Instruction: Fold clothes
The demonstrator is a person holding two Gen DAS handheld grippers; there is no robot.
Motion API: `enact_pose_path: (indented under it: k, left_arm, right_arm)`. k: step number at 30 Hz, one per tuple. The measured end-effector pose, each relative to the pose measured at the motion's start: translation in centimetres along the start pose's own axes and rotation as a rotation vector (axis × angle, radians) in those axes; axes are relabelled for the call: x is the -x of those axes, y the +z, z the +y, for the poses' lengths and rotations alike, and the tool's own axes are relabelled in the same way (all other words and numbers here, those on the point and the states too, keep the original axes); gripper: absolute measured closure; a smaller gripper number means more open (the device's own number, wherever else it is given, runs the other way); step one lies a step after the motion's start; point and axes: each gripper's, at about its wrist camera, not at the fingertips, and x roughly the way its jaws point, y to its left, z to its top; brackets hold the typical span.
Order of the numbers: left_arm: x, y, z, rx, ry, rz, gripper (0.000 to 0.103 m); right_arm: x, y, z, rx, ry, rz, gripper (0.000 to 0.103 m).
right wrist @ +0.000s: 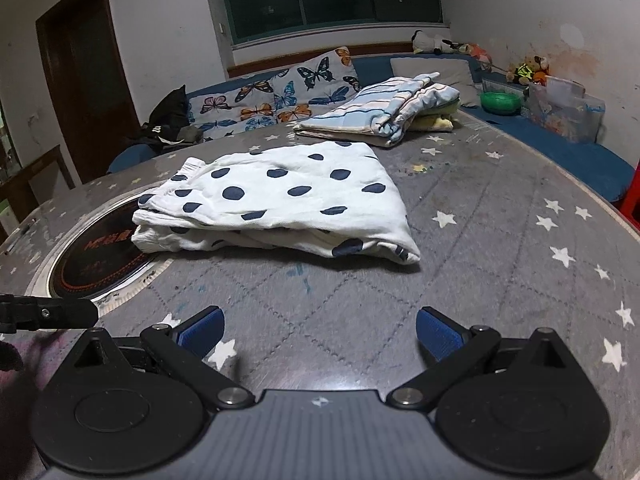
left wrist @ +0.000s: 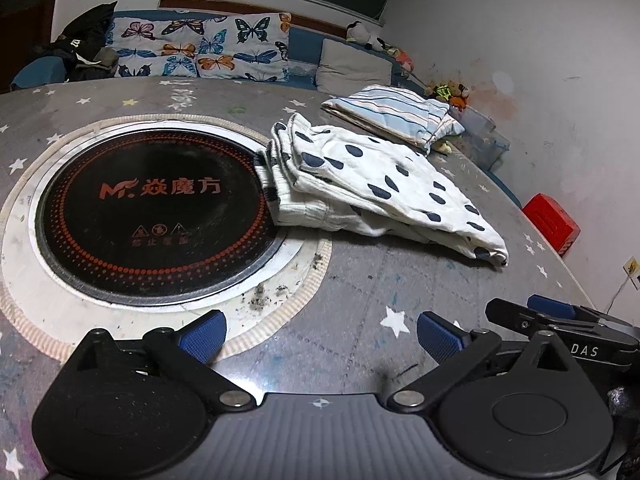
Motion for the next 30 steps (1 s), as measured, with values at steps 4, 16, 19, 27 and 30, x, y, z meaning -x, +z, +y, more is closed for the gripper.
enact_pose_path:
  k: [4, 16, 19, 27, 30]
  left_arm:
    - [0.4, -0.3, 0.0, 0.004, -0.005, -0.003, 0.000]
    - [1.7, -1.5, -0.8, -0.014, -0.045, -0.024, 0.000]
    - [2.0, -1.7, -0.9, -0.021, -0.041, -0.026, 0.000]
    - [2.4, -2.3, -0.8, -0.021, -0.022, -0.029, 0.000]
    - [2.6, -2.6, -1.0, -0.032, -0.025, -0.027, 0.000]
  right_arm:
    - [0.4, -0.3, 0.3, -0.005, 0.001, -0.007, 0.000]
    - [1.6, -1.1, 0.8, -0.076, -0.010, -0.042, 0.000]
    - [1.7, -1.3, 1.1, -0.071, -0.008, -0.039, 0.000]
    - [2.7, -1.7, 1.8, -0.046, -0.005, -0.068, 0.000]
    - [2.8, -1.8, 2.1, -0.038, -0.024, -0.072, 0.000]
